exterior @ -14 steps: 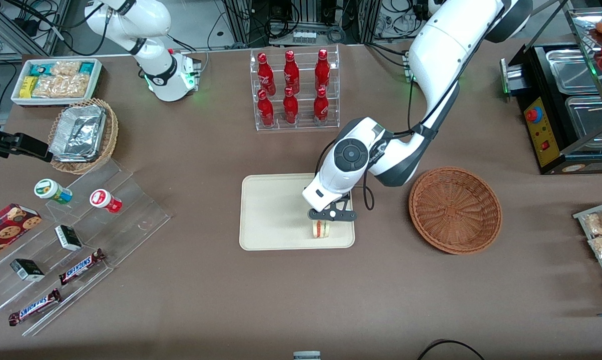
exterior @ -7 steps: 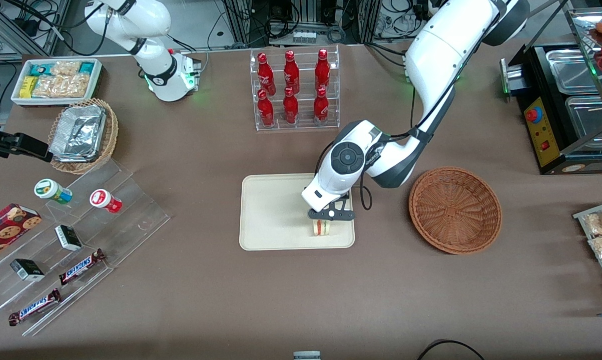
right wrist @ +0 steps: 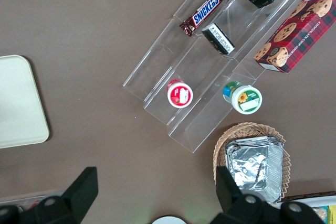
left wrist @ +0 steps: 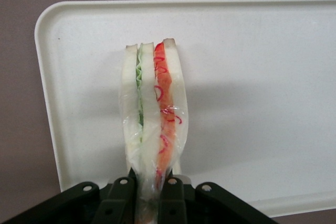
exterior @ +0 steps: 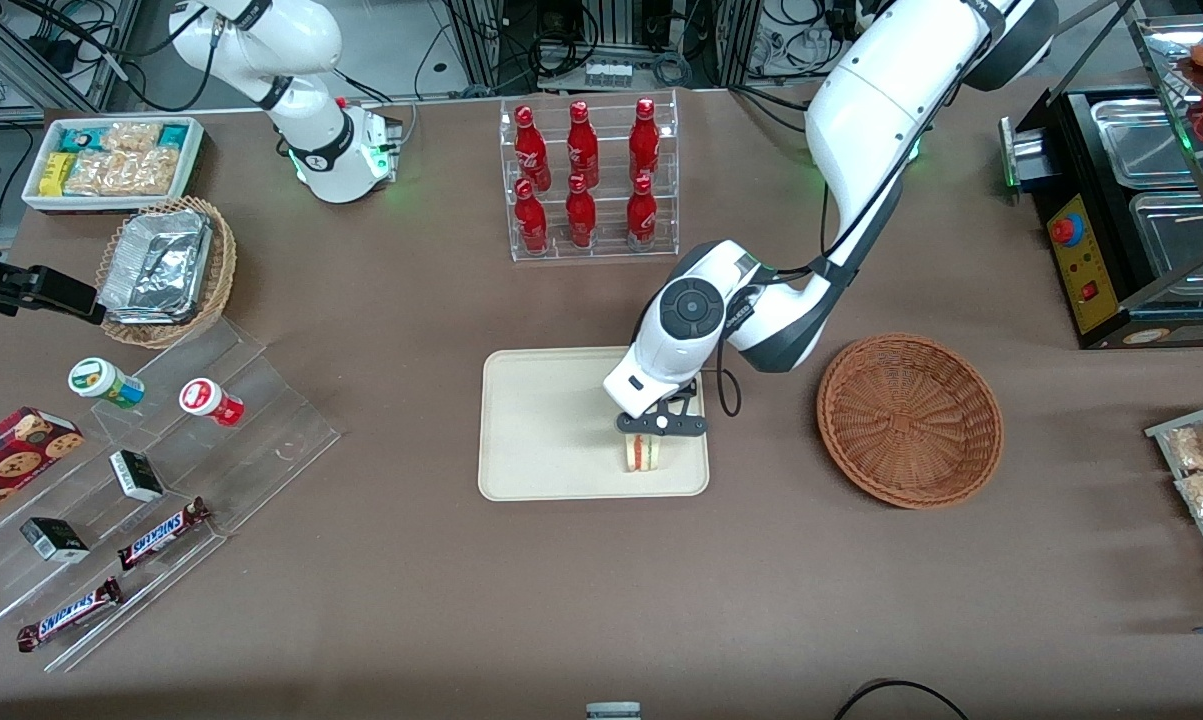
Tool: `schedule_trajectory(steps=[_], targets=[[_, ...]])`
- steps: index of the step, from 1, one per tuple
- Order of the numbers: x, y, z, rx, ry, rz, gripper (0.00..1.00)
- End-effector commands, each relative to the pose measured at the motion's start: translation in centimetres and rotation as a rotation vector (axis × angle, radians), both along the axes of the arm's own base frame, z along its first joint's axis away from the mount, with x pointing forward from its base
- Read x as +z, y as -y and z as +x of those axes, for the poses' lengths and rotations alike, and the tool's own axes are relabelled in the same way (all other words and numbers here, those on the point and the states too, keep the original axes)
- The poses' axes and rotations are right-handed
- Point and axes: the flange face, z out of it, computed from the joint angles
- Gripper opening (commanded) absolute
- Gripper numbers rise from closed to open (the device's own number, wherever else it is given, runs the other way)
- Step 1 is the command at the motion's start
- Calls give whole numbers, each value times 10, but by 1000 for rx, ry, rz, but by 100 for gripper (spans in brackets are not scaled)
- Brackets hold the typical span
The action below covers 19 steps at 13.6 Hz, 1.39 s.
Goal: Place sandwich from basket to tray
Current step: 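Lower the sandwich onto the tray and open the left gripper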
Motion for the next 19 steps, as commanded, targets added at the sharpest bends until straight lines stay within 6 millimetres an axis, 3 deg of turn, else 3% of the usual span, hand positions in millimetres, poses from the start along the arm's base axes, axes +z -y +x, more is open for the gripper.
schedule_trajectory(steps=[1,4,5,7,8,19], targets=[[3,0,-5,11,26,17,0],[1,0,-6,27,19,21,0],[2,0,-5,40,19,20,20],[1,3,-7,63,15,20,81],[1,3,-7,68,15,20,100],[14,5,-4,70,34,5,100]])
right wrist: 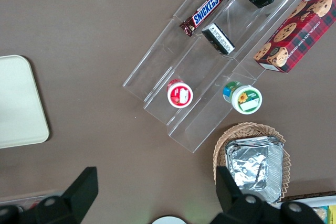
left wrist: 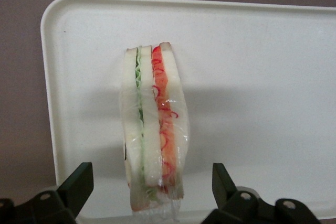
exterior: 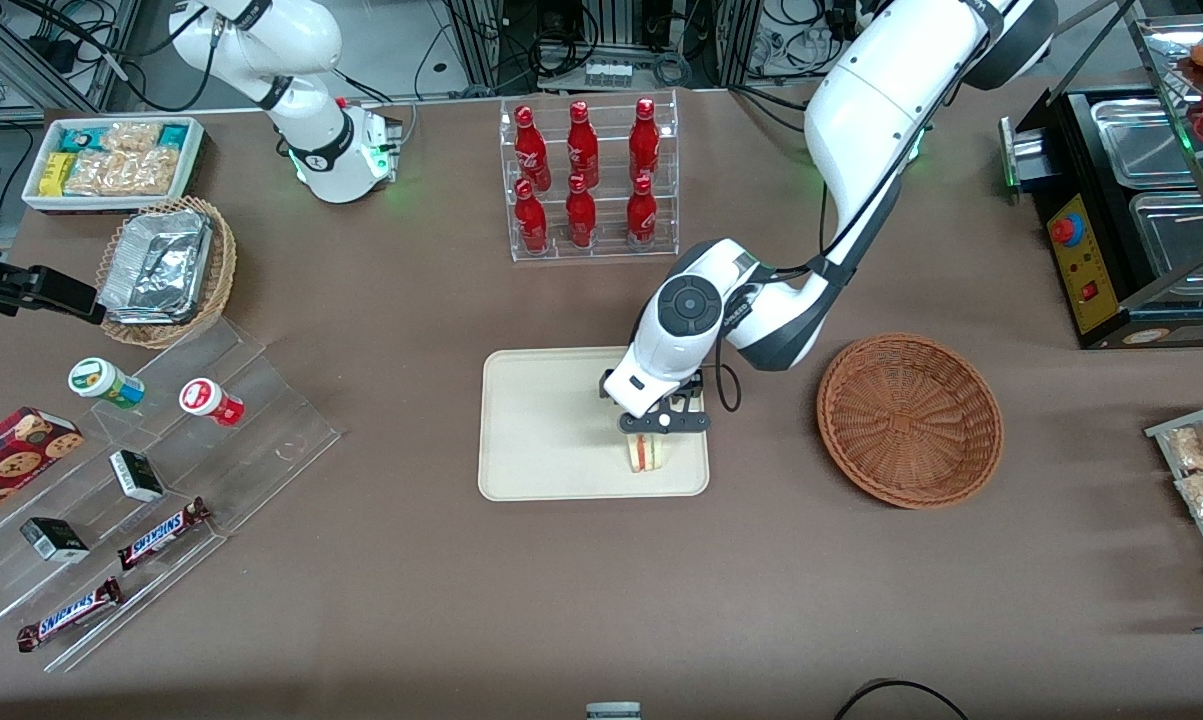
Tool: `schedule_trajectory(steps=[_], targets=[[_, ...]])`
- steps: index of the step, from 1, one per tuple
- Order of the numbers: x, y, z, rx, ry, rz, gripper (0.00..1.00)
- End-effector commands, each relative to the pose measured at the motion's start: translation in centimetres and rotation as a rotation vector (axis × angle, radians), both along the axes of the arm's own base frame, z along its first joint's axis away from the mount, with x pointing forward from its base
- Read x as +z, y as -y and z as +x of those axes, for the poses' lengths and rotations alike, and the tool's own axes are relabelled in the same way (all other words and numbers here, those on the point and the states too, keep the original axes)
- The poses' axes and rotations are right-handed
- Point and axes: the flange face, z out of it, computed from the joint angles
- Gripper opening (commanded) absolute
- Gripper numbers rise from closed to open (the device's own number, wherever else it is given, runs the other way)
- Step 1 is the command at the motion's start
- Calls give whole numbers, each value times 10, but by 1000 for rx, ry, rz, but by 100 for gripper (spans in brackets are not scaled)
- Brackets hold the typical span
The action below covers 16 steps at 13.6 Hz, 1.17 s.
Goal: Place sandwich from basket to tray
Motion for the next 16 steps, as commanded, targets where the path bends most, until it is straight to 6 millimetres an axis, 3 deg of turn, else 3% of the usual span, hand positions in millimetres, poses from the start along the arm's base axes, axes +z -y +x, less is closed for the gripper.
schedule_trajectory(steps=[1,8,11,16], targets=[[17,3,-1,8,37,3,100],[77,-12,16,35,77,15,100],[115,-46,38,94,61,65,100],[160,-134,82,252,57,37,100]])
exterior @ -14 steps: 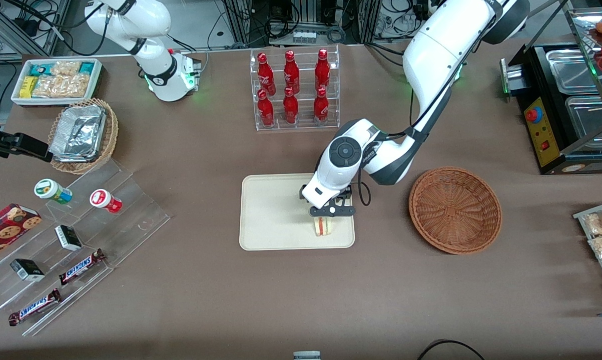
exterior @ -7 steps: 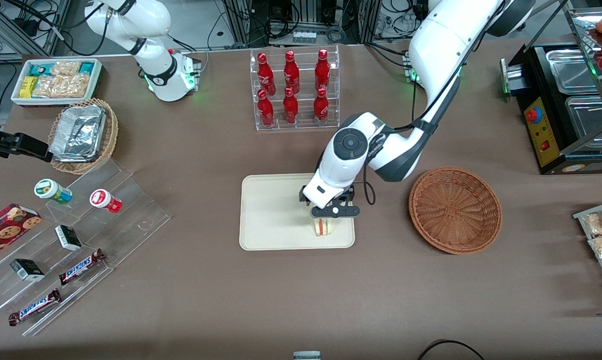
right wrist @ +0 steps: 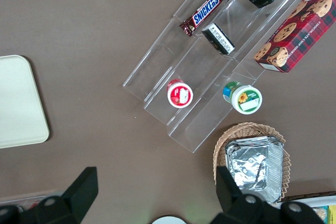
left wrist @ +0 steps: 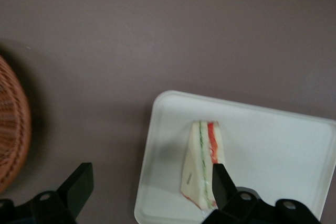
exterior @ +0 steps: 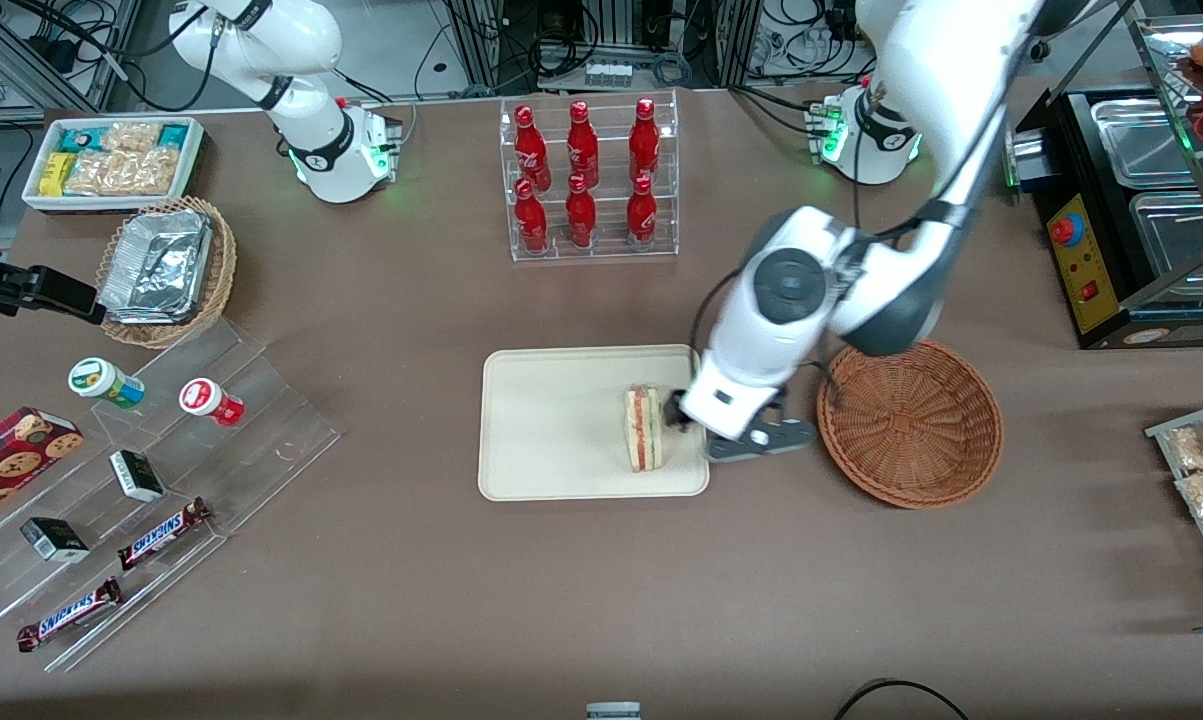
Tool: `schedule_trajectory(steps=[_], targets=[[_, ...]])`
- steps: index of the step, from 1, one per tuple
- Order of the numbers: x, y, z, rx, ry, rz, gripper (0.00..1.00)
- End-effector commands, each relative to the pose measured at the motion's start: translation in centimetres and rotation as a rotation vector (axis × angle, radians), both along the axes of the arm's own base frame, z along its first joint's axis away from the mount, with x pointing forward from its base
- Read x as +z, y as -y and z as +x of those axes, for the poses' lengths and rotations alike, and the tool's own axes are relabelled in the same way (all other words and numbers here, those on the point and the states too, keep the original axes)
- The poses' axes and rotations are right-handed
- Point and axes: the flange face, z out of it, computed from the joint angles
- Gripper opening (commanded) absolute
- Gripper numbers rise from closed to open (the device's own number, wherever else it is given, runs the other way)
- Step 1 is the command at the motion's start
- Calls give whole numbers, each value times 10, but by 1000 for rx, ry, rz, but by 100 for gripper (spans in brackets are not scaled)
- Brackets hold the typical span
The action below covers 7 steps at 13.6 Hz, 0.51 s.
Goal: Place sandwich from basket to tray
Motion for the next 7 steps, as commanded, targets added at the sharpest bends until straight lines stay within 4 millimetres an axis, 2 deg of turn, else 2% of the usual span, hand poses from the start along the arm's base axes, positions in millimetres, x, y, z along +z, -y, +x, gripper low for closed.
schedule_trajectory(steps=[1,2,4,5,7], targets=[[22,-33,6,53,-17,10,100],[24,-47,10,71,-32,25,100],[38,-87,22,84,-39,38,100],[49,-103,26,72,-35,41,100],[59,-130,30,87,-54,56,100]])
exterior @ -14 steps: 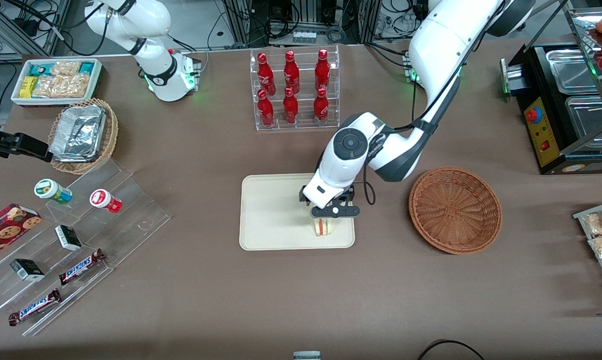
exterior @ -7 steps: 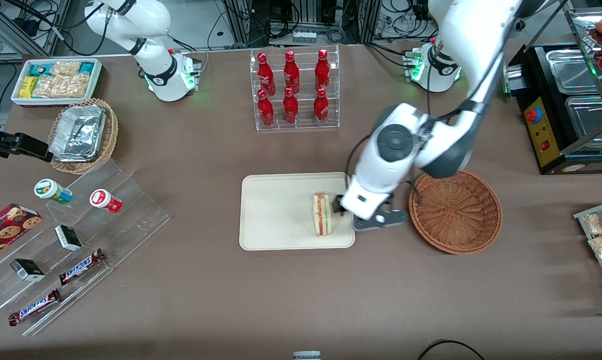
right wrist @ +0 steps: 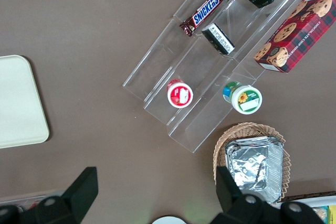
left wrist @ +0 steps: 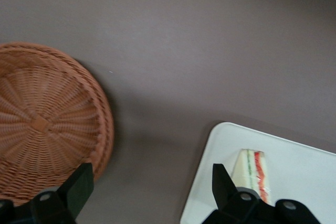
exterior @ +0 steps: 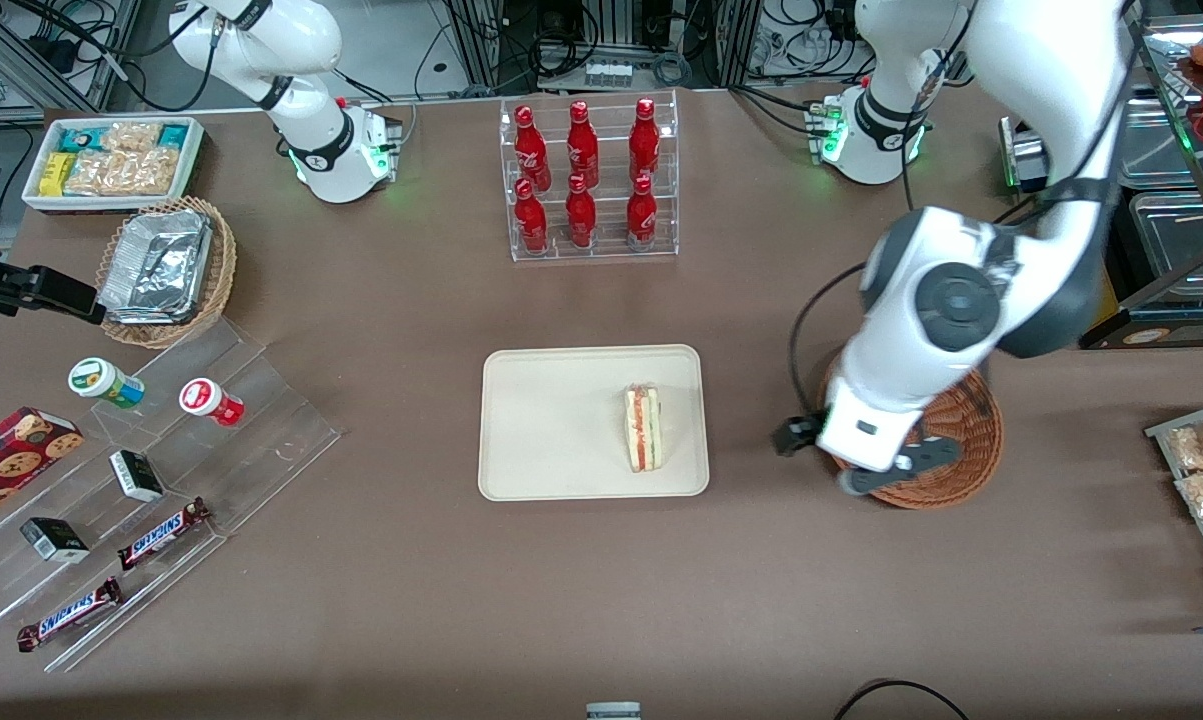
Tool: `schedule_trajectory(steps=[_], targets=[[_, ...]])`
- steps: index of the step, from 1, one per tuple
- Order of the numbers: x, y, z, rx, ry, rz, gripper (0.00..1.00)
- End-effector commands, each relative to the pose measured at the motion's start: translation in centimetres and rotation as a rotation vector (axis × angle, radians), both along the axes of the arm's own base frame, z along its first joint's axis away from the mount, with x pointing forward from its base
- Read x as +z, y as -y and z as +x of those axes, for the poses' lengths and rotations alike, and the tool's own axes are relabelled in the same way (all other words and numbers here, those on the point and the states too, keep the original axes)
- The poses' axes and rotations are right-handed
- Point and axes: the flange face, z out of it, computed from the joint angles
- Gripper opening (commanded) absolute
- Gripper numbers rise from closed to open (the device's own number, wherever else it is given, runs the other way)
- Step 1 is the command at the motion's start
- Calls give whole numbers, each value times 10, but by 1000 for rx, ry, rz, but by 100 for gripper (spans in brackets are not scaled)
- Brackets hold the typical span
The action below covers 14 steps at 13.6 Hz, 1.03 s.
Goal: Place sandwich from basket to tray
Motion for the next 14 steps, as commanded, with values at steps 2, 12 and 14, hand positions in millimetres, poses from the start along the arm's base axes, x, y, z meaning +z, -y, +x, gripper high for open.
schedule_trajectory(steps=[2,12,14], targets=[[36,-52,2,16,-13,11,100],[144,-151,-53,-222,-137,80,100],[168,-166,-69,-275,-169,87,100]])
